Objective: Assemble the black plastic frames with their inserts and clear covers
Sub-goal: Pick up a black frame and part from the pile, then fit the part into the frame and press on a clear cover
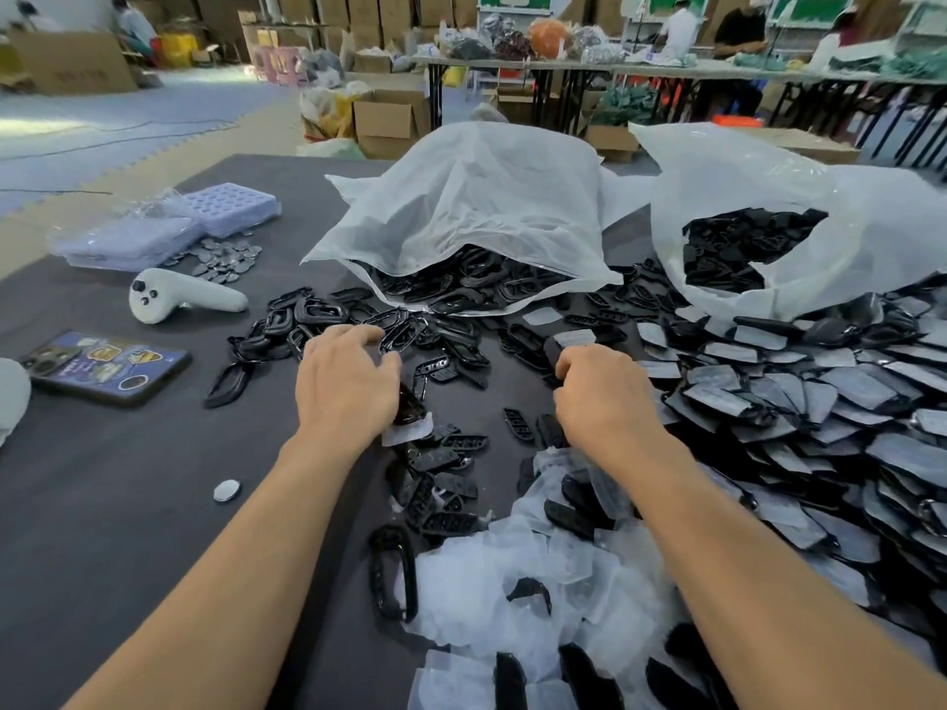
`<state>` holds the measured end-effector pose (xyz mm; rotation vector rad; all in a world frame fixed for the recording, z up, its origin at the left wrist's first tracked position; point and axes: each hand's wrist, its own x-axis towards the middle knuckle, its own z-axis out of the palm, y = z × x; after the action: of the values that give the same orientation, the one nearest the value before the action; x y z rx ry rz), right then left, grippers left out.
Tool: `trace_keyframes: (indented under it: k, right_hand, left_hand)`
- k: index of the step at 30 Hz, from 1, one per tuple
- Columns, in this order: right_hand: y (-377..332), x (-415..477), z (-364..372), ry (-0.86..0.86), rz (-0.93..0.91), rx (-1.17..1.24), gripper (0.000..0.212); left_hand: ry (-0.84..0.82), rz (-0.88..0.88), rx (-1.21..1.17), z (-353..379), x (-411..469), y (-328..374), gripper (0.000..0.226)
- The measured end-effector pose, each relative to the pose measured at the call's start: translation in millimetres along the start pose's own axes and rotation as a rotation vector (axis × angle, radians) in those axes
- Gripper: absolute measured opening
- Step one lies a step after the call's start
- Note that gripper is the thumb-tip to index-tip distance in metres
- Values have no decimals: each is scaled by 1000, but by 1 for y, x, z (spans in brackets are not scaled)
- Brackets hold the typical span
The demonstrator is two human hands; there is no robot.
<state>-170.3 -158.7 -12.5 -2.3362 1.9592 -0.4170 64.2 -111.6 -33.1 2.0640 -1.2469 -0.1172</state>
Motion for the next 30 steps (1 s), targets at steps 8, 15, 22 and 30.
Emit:
trace_keyframes:
  k: [8,15,22,30]
  right_hand:
    - [5,-9,-8,36,67,355,24]
    - [-15,-55,-27,-40,345,1441,18]
    - [-32,-103,-22,-202,355,1723,16]
    - [-16,-112,-29,-419,110,1601,36]
  left_hand:
    - [69,25,79,20,19,13,18]
    - [23,-14,-744,-16,-60,38,35]
    - [-247,-193,-962,-32,-136,40,13]
    - [-346,-124,-923,-39,-147,44,20]
